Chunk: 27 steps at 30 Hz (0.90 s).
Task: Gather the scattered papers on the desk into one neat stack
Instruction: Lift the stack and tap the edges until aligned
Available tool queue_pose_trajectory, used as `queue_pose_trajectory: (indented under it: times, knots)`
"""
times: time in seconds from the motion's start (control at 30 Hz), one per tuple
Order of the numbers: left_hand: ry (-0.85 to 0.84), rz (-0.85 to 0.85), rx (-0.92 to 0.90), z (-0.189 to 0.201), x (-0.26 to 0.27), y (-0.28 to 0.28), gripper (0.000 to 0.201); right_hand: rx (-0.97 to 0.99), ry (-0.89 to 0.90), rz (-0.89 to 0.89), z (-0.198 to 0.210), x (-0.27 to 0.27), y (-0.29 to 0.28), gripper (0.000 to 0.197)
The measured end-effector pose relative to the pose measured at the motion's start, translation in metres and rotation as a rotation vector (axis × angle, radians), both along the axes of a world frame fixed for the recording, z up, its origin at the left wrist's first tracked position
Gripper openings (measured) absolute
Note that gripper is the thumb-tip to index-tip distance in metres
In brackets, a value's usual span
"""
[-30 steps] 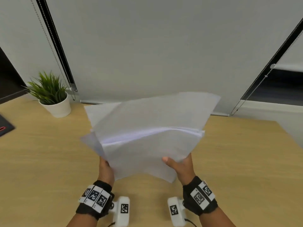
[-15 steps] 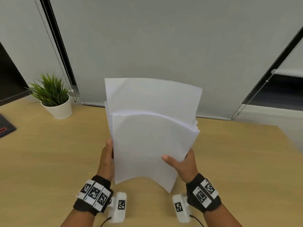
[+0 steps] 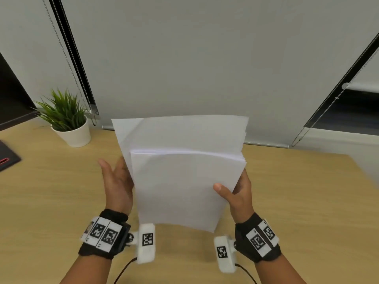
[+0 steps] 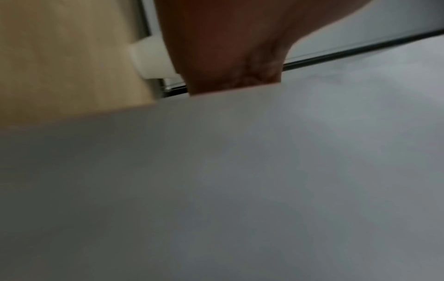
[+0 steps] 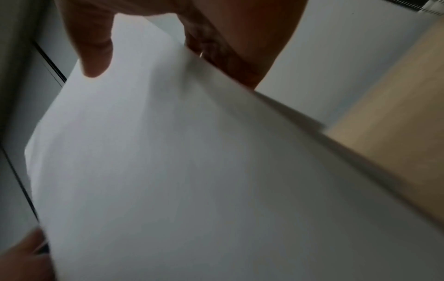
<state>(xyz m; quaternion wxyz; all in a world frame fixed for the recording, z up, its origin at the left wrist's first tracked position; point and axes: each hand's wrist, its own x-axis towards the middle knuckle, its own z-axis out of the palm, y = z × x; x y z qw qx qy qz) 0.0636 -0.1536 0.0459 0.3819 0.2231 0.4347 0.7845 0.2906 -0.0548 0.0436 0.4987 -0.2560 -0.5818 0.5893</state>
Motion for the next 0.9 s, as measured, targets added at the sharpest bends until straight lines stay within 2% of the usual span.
queue_pose_trajectory:
  times: [0.07,0.13,0.17,0.3,0.37,0.4,0.47,0.5,0.53,0.6,0.7,0.83,0.9]
  knots:
    - [0.039,-0.060,-0.184,-0.025,0.006,-0.003,0.064,-0.050,-0.068,-0.001,-0.015,0.000,-0.007,0.066]
    - [0.073,-0.037,-0.274,-0.040,0.014,-0.004,0.047,-0.104,-0.094,-0.029,-0.027,0.000,-0.014,0.060]
    - [0.035,-0.030,-0.300,-0.042,0.018,-0.005,0.047,-0.126,-0.094,-0.046,-0.033,0.000,-0.016,0.058]
    - [0.069,-0.024,-0.260,-0.052,0.025,-0.013,0.050,-0.178,-0.146,-0.110,-0.048,-0.005,-0.026,0.053]
    - [0.084,-0.058,-0.224,-0.052,0.034,-0.014,0.072,-0.148,-0.191,-0.159,-0.046,-0.017,-0.034,0.044]
    - [0.182,-0.065,-0.204,-0.051,0.039,-0.013,0.078,-0.107,-0.202,-0.184,-0.041,-0.023,-0.038,0.042]
    - [0.449,-0.017,-0.219,-0.040,0.045,-0.011,0.059,-0.040,-0.178,-0.230,-0.023,-0.030,-0.039,0.040]
    - [0.527,0.024,-0.224,-0.032,0.043,-0.009,0.048,-0.028,-0.145,-0.262,-0.012,-0.031,-0.037,0.039]
    - [0.577,0.081,-0.212,-0.023,0.040,-0.007,0.046,-0.013,-0.105,-0.291,0.000,-0.030,-0.034,0.039]
    - [0.565,0.119,-0.113,-0.007,0.028,-0.006,0.050,0.043,-0.029,-0.314,0.020,-0.023,-0.029,0.038]
    - [0.486,0.060,0.020,0.004,0.020,-0.011,0.049,0.127,-0.010,-0.276,0.028,-0.015,-0.027,0.043]
    - [0.536,0.063,-0.104,-0.029,0.026,-0.022,0.053,0.050,-0.189,-0.210,-0.012,-0.008,-0.028,0.066]
    - [0.490,0.033,-0.188,-0.052,0.025,-0.026,0.057,-0.041,-0.291,-0.164,-0.039,-0.004,-0.029,0.063]
